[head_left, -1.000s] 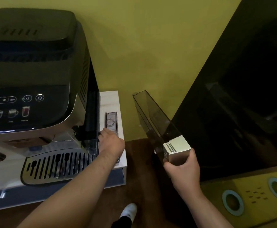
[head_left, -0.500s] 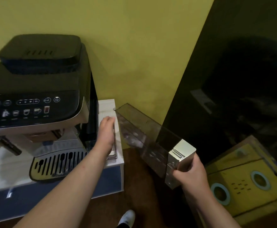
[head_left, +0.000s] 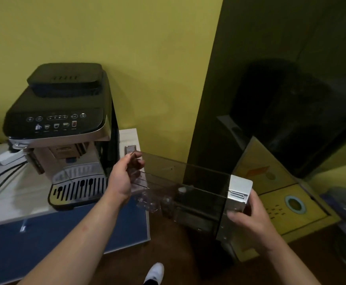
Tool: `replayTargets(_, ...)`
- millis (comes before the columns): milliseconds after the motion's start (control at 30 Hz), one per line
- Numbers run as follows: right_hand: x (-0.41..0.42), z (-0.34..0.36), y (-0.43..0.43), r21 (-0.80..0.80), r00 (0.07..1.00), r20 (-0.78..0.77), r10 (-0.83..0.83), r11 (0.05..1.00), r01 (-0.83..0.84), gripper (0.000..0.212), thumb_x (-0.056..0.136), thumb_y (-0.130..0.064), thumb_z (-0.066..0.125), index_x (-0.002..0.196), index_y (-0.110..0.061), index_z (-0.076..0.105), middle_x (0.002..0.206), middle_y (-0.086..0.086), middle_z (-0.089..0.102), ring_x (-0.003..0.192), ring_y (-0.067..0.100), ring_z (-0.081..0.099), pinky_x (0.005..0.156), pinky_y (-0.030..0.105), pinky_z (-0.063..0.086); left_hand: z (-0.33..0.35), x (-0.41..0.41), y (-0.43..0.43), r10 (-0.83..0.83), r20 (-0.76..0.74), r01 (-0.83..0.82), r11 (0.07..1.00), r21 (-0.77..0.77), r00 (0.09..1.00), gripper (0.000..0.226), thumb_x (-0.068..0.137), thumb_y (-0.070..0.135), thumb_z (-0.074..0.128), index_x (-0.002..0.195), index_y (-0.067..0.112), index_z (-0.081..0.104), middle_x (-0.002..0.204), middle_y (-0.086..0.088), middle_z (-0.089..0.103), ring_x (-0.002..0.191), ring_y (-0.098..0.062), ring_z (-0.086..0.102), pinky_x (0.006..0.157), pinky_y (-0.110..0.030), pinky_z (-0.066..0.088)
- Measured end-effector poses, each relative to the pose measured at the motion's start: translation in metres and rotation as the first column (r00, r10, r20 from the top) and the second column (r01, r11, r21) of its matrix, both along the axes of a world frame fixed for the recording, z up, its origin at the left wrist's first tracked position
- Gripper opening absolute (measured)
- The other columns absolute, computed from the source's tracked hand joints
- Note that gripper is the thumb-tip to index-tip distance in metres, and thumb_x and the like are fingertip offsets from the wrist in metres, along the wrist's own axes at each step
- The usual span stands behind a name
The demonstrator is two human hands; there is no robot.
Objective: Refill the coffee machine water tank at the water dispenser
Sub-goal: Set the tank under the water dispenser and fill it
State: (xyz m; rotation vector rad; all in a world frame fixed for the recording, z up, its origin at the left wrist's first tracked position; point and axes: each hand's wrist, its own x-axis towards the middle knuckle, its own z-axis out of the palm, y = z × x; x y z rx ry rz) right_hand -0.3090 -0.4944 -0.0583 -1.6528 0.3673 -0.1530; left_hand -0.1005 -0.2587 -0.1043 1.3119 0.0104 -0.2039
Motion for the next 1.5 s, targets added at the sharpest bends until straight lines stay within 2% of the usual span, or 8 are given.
replayTargets(167,-0.036,-0.005,-0.005,-0.021,0.997,0.035,-0.072,0.997,0.073,0.117,0.034,-0.079,0.078,0.135,-0.031,0.044,0.130,0.001,0.058,0.119,0.024,0.056,0.099,0.056,0.046,0.010,-0.042,0.007,-0.028,0.033,0.027,1.000,0.003,0.999,0.037,0.092,0.043,0.040,0.097,0.023,0.071,0.091,-0.004,0.066,0.096,-0.024,0.058,0.083,-0.041,0.037)
replayTargets(333,-0.063,-0.004,0.006,0.011,0.965,0.185,-0.184,0.983,0.185,0.082,0.044,-0.074,0.074,0.114,-0.039,0.052,0.115,-0.002,0.065,0.105,0.015,0.065,0.078,0.030,0.054,0.024,-0.071,0.008,-0.062,0.071,0.062,0.998,0.000,0.996,0.033,0.093,0.041,0.042,0.099,0.024,0.070,0.091,-0.001,0.066,0.099,-0.023,0.057,0.087,-0.043,0.037)
replayTargets(500,-0.089,-0.006,0.016,0.120,0.911,0.299,-0.285,0.958,0.261,0.073,0.062,-0.052,0.072,0.126,-0.024,0.051,0.121,0.012,0.063,0.110,0.031,0.063,0.087,0.050,0.054,0.028,-0.099,0.009,-0.095,0.073,0.096,0.995,-0.013,0.993,0.033,0.093,0.042,0.043,0.101,0.025,0.070,0.099,-0.004,0.067,0.101,-0.021,0.060,0.087,-0.039,0.042)
replayTargets(800,-0.160,-0.016,0.045,0.123,0.802,0.350,-0.483,0.873,0.472,0.066,0.066,-0.065,0.069,0.112,-0.019,0.059,0.103,0.004,0.072,0.096,0.020,0.068,0.080,0.031,0.056,0.029,-0.169,0.021,-0.222,0.099,0.220,0.975,0.028,0.970,0.029,0.104,0.025,0.037,0.102,0.025,0.066,0.104,-0.006,0.064,0.100,-0.017,0.059,0.076,-0.030,0.044)
replayTargets(967,-0.211,-0.020,0.047,0.080,0.750,0.380,-0.541,0.827,0.556,0.078,0.067,-0.070,0.067,0.112,-0.008,0.059,0.104,0.017,0.067,0.097,0.036,0.063,0.083,0.045,0.050,0.029,-0.204,0.012,-0.345,0.118,0.342,0.938,0.050,0.931,0.027,0.084,0.036,0.044,0.093,0.026,0.067,0.094,-0.004,0.065,0.091,-0.016,0.060,0.075,-0.033,0.044)
replayTargets(1167,-0.271,-0.024,0.026,0.113,0.669,0.373,-0.644,0.747,0.656,0.048,0.072,-0.057,0.063,0.102,-0.020,0.063,0.088,0.000,0.071,0.085,0.022,0.064,0.073,0.031,0.054,0.034,-0.243,-0.026,-0.484,0.116,0.485,0.874,0.022,0.868,0.032,0.083,0.035,0.045,0.100,0.014,0.062,0.099,-0.010,0.060,0.096,-0.022,0.056,0.084,-0.036,0.045)
replayTargets(1333,-0.311,-0.023,-0.007,0.128,0.649,0.386,-0.656,0.735,0.666,0.063,0.073,-0.055,0.067,0.108,-0.004,0.058,0.090,0.003,0.072,0.084,0.020,0.067,0.072,0.028,0.056,0.040,-0.276,-0.073,-0.539,0.095,0.539,0.842,0.025,0.837,0.030,0.083,0.036,0.045,0.100,0.019,0.063,0.101,-0.010,0.061,0.097,-0.023,0.057,0.089,-0.043,0.045)
replayTargets(1500,-0.356,-0.027,-0.067,0.132,0.625,0.376,-0.684,0.707,0.695,0.091,0.068,-0.067,0.070,0.118,0.006,0.053,0.104,0.023,0.064,0.095,0.038,0.062,0.085,0.044,0.051,0.038,-0.320,-0.143,-0.515,0.116,0.515,0.857,0.026,0.850,0.022,0.093,0.027,0.043,0.096,0.018,0.063,0.096,-0.010,0.061,0.084,-0.013,0.060,0.067,-0.020,0.050)
